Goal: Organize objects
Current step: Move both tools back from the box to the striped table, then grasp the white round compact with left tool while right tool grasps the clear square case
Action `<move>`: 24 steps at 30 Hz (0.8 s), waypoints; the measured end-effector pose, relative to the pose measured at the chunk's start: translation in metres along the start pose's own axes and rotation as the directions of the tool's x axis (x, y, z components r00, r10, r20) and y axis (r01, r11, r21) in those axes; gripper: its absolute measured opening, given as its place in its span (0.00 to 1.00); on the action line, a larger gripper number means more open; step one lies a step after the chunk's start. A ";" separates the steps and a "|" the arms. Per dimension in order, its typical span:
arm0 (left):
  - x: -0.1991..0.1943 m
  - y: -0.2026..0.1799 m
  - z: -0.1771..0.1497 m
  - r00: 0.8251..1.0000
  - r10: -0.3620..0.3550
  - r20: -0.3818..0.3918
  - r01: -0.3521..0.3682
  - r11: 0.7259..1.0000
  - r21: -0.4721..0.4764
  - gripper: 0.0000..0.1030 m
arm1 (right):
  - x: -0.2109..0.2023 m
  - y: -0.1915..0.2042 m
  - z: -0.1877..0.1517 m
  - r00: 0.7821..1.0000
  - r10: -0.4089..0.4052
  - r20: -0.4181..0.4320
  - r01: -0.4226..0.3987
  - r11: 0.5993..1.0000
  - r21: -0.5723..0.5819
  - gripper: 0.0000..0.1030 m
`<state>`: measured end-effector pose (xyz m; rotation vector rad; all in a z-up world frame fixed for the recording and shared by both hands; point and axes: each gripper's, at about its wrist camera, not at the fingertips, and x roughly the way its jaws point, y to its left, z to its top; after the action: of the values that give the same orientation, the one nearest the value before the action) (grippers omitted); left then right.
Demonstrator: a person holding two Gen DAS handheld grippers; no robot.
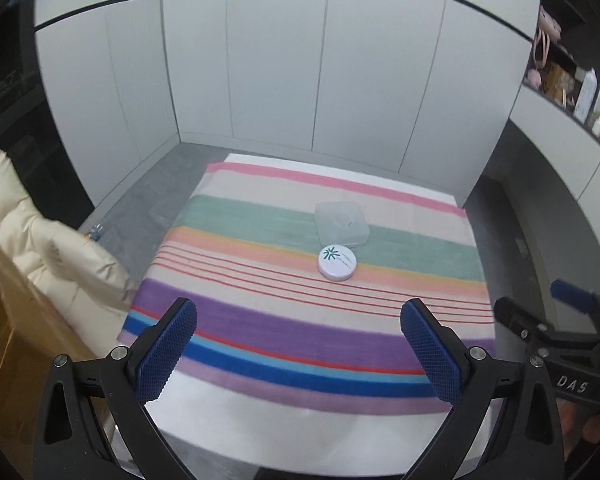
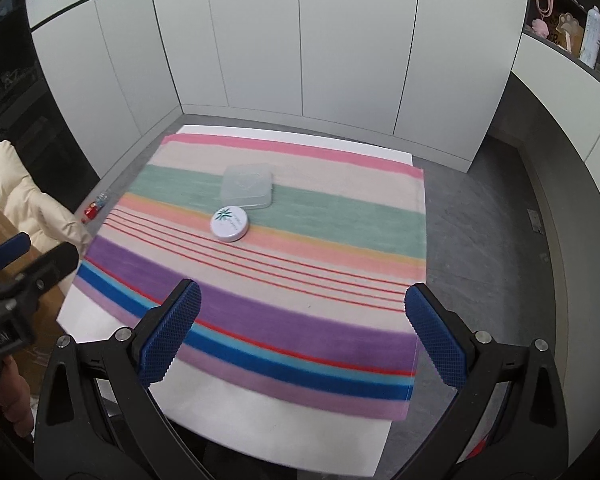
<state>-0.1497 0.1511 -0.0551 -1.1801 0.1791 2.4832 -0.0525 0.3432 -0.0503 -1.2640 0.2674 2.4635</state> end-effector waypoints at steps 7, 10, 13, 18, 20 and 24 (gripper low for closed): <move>0.068 -0.023 0.009 0.999 0.010 -0.046 -0.006 0.997 0.082 0.96 | 0.062 -0.020 0.018 0.999 -0.013 -0.045 0.014 1.000 0.005 1.00; 0.099 -0.030 0.007 0.997 0.004 -0.077 0.003 0.996 0.090 0.96 | 0.096 -0.025 0.021 0.998 -0.008 -0.057 0.009 1.000 0.007 1.00; 0.130 -0.030 0.005 0.993 -0.016 -0.113 0.024 0.997 0.068 0.95 | 0.128 -0.031 0.018 0.997 -0.012 -0.082 0.013 1.000 0.022 1.00; 0.180 -0.033 0.004 0.987 -0.031 -0.155 0.044 0.995 0.084 0.90 | 0.168 -0.034 0.018 0.995 -0.006 -0.102 0.008 1.000 0.022 0.97; 0.198 -0.036 0.004 0.984 -0.051 -0.169 0.067 0.994 0.090 0.88 | 0.183 -0.031 0.018 0.994 -0.011 -0.110 0.012 1.000 0.011 0.97; 0.226 -0.039 0.005 0.981 -0.067 -0.183 0.082 0.994 0.074 0.85 | 0.202 -0.029 0.021 0.994 -0.015 -0.112 0.014 1.000 -0.007 0.96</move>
<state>-0.2672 0.2526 -0.2237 -1.3520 0.2777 2.2817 -0.1654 0.4228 -0.2024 -1.4045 0.2784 2.3866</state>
